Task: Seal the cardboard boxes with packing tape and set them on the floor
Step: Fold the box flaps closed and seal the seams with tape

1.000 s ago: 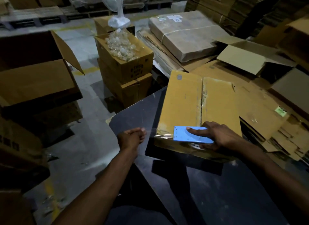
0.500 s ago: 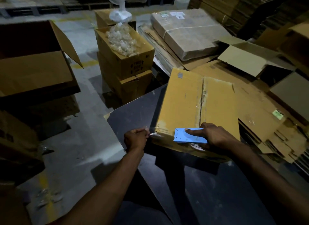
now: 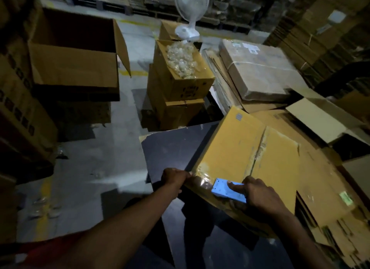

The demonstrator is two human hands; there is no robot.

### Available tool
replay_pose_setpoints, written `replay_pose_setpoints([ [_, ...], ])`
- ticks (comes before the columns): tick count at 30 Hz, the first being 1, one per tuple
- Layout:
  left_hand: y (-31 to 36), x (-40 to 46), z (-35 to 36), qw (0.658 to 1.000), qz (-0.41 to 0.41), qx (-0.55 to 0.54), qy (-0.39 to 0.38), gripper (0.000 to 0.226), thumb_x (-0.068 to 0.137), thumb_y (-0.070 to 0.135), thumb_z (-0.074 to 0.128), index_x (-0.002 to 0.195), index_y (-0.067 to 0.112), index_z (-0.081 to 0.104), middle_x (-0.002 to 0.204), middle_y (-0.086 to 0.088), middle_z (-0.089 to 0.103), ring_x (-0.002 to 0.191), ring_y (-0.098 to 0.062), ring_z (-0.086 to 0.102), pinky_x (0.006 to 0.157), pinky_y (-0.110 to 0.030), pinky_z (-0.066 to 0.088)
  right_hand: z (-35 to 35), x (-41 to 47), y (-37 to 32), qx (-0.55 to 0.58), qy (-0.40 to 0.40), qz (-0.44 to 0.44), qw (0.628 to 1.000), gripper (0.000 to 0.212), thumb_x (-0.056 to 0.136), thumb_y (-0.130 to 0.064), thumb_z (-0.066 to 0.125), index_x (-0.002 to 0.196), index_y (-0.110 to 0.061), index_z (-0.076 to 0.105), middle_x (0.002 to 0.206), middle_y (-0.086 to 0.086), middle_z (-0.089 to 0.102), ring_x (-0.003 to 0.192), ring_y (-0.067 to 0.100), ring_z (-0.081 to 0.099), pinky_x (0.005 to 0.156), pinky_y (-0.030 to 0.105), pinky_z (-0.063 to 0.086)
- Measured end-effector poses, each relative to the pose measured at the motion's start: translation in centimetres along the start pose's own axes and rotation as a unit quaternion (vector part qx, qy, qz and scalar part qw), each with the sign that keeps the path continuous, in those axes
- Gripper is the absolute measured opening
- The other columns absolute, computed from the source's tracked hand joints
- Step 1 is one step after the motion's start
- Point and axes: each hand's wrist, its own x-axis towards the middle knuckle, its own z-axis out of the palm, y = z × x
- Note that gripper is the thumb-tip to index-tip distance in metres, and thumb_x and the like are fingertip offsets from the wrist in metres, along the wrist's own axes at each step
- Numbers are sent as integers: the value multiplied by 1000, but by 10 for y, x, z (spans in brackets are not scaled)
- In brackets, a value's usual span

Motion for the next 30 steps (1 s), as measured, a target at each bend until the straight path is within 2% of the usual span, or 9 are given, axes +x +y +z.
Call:
replay_pose_setpoints([
  [4, 1, 13, -15, 997, -46, 47, -31, 60, 76, 31, 92, 119, -1, 65, 119, -18, 69, 97, -31, 65, 65, -31, 51, -12, 7, -13, -43, 5, -23, 999, 64, 85, -69, 44, 142, -41, 48, 119, -1, 49, 110, 26, 49, 81, 37, 44],
  [6, 2, 19, -26, 985, 28, 168, 9, 30, 90, 24, 77, 114, 5, 72, 120, -17, 72, 108, -33, 68, 79, -32, 52, -15, 11, -17, -65, 6, -37, 997, 56, 84, -64, 46, 130, -33, 56, 119, 0, 50, 108, 26, 51, 75, 35, 41],
  [8, 0, 19, -30, 979, 131, 153, 35, 18, 94, 12, 64, 105, 20, 76, 119, -7, 75, 112, -28, 68, 87, -29, 52, -15, 14, -20, -72, 1, -43, 997, 44, 87, -56, 55, 120, -27, 59, 120, 0, 50, 103, 26, 54, 71, 33, 37],
  [12, -12, -14, -17, 929, 305, 118, -173, 76, 83, 3, 71, 154, 12, 46, 143, 4, 58, 131, -10, 56, 99, -11, 45, -13, 17, -12, -65, 0, -52, 997, 40, 86, -48, 62, 122, -31, 58, 115, -4, 51, 97, 23, 59, 65, 31, 37],
  [18, -19, -8, -15, 847, 348, 370, -158, 115, 77, 45, 82, 166, 21, 14, 152, -10, 55, 138, -27, 53, 107, -32, 46, -12, 13, 4, -9, -29, -49, 998, 67, 87, -49, 63, 149, -51, 38, 110, -7, 53, 97, 21, 57, 65, 33, 44],
  [21, -15, 0, -17, 773, 433, 443, -138, 119, 78, 50, 84, 166, 16, 10, 166, -9, 35, 150, -27, 38, 117, -42, 39, -13, 7, 8, 0, -50, -34, 998, 76, 91, -42, 62, 152, -61, 21, 102, -6, 45, 89, 19, 50, 66, 37, 44],
  [23, -17, 3, -10, 672, 589, 439, -91, 108, 78, 49, 79, 163, 12, 24, 168, -8, 30, 155, -22, 30, 123, -49, 31, -15, 6, 7, -2, -64, -30, 997, 78, 92, -39, 61, 152, -63, 17, 107, -4, 48, 93, 22, 53, 70, 40, 47],
  [26, -25, 16, 9, 519, 730, 443, -47, 65, 90, 30, 73, 148, 5, 55, 155, -14, 52, 145, -27, 48, 123, -49, 31, -18, 8, 6, 2, -66, -16, 998, 81, 89, -31, 63, 149, -66, 20, 109, -3, 52, 96, 27, 58, 69, 43, 50],
  [30, -20, 35, 6, 437, 779, 449, -19, 48, 93, 3, 64, 141, 6, 63, 149, -13, 58, 139, -26, 55, 119, -51, 38, -16, 8, 7, 0, -63, 5, 998, 87, 81, -23, 63, 147, -67, 26, 117, -1, 61, 93, 29, 61, 62, 37, 44],
])
